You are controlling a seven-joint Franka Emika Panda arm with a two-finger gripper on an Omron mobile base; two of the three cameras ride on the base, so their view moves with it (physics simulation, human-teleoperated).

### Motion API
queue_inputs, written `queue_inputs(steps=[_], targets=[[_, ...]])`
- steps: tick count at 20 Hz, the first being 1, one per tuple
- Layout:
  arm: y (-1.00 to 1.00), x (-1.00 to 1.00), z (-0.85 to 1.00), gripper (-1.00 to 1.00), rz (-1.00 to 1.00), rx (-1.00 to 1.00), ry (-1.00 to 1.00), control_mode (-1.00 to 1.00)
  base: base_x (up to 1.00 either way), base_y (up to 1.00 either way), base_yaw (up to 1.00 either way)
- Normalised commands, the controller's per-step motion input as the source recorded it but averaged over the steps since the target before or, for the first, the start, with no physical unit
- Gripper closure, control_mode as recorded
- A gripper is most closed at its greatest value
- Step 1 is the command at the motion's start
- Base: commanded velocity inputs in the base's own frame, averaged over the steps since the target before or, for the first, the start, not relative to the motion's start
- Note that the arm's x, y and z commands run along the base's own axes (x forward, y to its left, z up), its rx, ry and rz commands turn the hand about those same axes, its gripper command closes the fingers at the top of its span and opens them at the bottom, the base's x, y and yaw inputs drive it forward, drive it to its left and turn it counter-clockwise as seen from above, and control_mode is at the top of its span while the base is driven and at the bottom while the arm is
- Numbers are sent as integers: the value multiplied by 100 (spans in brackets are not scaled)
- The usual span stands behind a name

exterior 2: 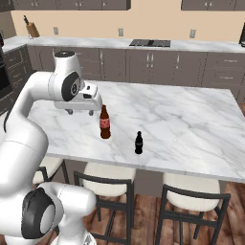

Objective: Place the large bottle from the dining counter next to the other large bottle outside the sink, and place the small bottle from the dining counter next to the other small bottle inside the sink.

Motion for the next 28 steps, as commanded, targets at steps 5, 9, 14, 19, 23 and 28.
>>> queue_inputs(steps=[5, 9, 14, 19, 23, 28], targets=[[0, 0, 0, -100, 0, 0, 0, -100, 0, 0, 0], [0, 0, 0, -100, 0, 0, 0, -100, 0, 0, 0], [11, 29, 0, -100, -4, 0, 1, -100, 0, 0, 0], [35, 41, 0, -100, -13, -1, 0, -100, 0, 0, 0], [20, 18, -6, -100, -13, 0, 0, -100, 0, 0, 0], [-25, 4, 0, -100, -1, 0, 2, -100, 0, 0, 0]])
